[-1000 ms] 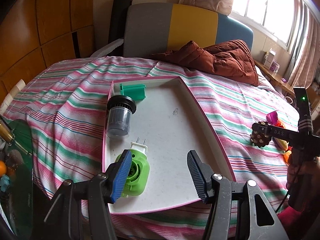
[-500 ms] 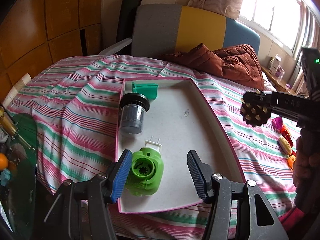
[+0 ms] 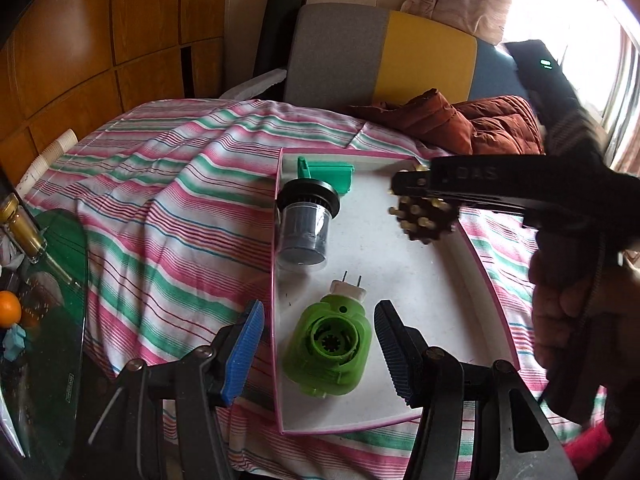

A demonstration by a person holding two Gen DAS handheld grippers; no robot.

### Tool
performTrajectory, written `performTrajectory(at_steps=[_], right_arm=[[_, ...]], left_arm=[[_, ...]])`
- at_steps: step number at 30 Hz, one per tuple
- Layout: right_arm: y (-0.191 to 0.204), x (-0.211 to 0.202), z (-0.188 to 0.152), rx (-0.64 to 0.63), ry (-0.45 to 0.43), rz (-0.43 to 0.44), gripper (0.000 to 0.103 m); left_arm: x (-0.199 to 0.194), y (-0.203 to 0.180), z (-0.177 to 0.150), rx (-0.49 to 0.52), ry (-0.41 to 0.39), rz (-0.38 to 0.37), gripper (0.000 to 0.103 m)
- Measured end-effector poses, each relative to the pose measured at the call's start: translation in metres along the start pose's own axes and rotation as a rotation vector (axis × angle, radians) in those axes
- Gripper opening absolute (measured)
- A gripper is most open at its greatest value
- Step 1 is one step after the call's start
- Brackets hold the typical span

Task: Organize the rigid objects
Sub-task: 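Carry the brown peg comb over the tray and open the right tool, then withdraw both tools from the tray back toward the toy pile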

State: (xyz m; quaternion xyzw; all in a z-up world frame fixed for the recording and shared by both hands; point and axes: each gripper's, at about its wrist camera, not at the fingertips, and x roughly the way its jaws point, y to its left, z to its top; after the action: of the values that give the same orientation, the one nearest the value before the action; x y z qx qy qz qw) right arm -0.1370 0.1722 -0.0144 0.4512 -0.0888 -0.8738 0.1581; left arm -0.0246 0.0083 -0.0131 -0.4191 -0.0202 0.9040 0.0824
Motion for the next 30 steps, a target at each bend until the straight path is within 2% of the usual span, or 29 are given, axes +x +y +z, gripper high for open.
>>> performTrajectory(at_steps=[3,5,10,13,20,30], right_arm=[[0.004,0.027,0.009,0.010,0.051,-0.009,0.036],[0.006,0.045,0.012,0.020,0.100,0.016,0.038],[0.005,0.054,0.017,0.066,0.102,0.053,0.041],[0.002,0.047,0.015,0.085,0.097,0.065,0.046],[-0.003,0.016,0.009,0.092,0.040,0.066,0.047],[-0.008,-0.032,-0.015,0.034,-0.030,0.001,0.047]], left_arm=[[0.003,0.003,0.000,-0.008,0.008,0.007,0.058],[0.004,0.006,0.000,-0.017,0.013,0.009,0.058],[0.006,0.009,-0.001,-0.022,0.018,0.013,0.058],[0.006,0.009,-0.001,-0.027,0.018,0.008,0.058],[0.002,0.005,0.000,-0.015,0.011,0.010,0.058],[-0.008,-0.007,0.000,0.012,-0.006,-0.004,0.058]])
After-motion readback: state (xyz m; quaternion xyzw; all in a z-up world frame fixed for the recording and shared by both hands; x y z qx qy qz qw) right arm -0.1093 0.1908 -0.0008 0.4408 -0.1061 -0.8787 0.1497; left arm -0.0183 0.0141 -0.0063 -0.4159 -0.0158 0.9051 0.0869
